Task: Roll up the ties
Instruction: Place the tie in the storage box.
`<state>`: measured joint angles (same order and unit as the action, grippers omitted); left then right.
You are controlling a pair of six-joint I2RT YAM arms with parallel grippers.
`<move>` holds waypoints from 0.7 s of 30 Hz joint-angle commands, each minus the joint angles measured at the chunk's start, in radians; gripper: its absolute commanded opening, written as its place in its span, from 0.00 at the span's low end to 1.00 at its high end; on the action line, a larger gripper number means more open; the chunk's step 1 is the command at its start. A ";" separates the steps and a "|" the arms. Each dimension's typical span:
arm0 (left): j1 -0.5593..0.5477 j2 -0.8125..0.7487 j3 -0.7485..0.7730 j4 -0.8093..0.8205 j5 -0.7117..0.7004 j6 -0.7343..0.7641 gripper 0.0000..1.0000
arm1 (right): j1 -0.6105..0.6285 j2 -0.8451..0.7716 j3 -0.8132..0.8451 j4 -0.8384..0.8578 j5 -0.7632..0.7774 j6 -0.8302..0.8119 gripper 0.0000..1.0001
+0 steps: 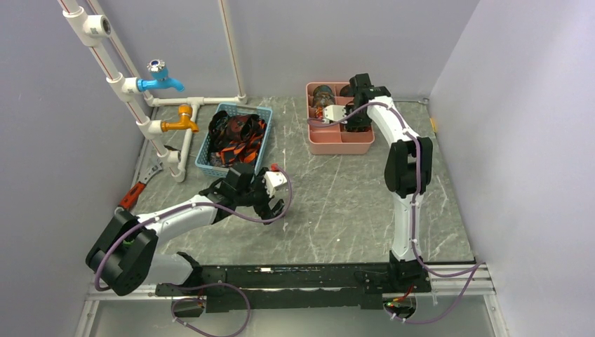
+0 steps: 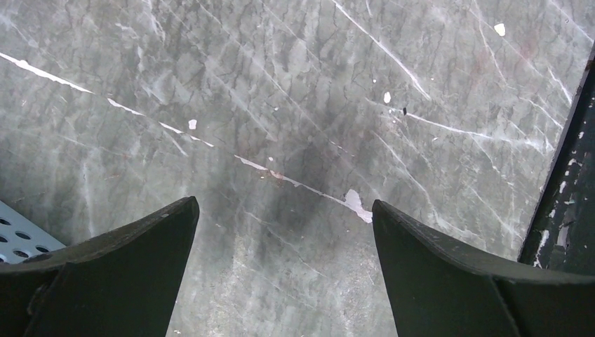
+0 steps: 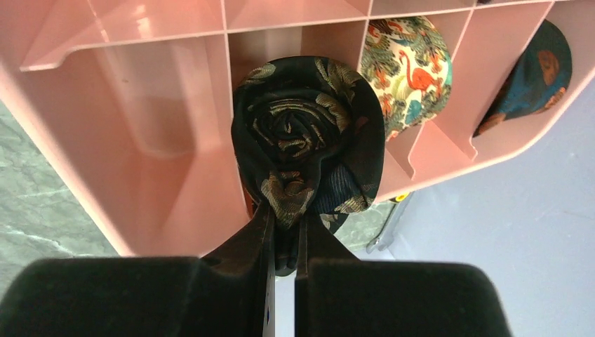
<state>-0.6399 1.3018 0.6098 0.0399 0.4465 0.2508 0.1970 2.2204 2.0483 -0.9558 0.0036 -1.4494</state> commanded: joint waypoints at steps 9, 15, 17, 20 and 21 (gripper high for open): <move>0.018 -0.036 -0.007 0.024 0.004 -0.021 0.99 | 0.001 0.101 0.008 -0.057 0.017 -0.038 0.00; 0.020 -0.029 -0.002 0.021 0.003 -0.019 0.99 | 0.001 0.107 -0.017 -0.030 0.030 -0.040 0.08; 0.020 -0.026 0.001 0.019 0.001 -0.019 1.00 | 0.003 0.108 -0.009 -0.032 0.035 -0.027 0.16; 0.020 -0.022 0.004 0.016 0.007 -0.017 0.99 | 0.005 0.093 -0.001 -0.048 0.034 -0.008 0.28; 0.020 -0.020 0.006 0.015 0.008 -0.015 0.99 | 0.005 0.079 -0.006 -0.046 0.032 -0.007 0.30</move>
<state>-0.6250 1.2858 0.6060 0.0395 0.4469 0.2443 0.2043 2.2925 2.0525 -0.9592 0.0284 -1.4666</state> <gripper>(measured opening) 0.994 0.262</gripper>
